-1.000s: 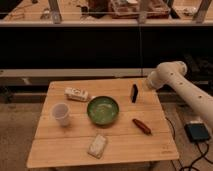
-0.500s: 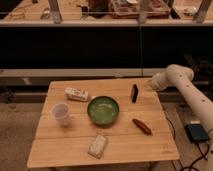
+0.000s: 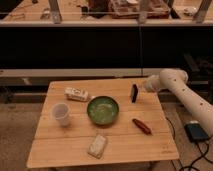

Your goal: Knock the eraser over

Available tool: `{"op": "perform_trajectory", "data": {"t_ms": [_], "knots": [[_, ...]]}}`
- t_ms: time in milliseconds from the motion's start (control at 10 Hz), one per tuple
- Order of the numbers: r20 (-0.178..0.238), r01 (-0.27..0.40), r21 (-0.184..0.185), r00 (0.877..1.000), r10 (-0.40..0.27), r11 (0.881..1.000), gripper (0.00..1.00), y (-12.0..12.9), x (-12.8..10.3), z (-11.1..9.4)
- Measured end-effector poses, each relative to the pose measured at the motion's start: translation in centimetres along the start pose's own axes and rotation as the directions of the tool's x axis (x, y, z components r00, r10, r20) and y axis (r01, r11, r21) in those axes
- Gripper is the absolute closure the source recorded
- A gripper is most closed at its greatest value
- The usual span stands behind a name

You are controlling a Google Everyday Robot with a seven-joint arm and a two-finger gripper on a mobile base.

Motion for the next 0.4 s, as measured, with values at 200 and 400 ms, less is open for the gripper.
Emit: {"op": "perform_trajectory", "data": {"t_ms": [200, 400], "knots": [[0.028, 0.006, 0.01, 1.0, -0.006, 1.0, 0.8, 0.5, 0.0, 0.9], [0.013, 0.023, 0.027, 1.0, -0.023, 0.999, 0.8, 1.0, -1.3, 1.0]]}}
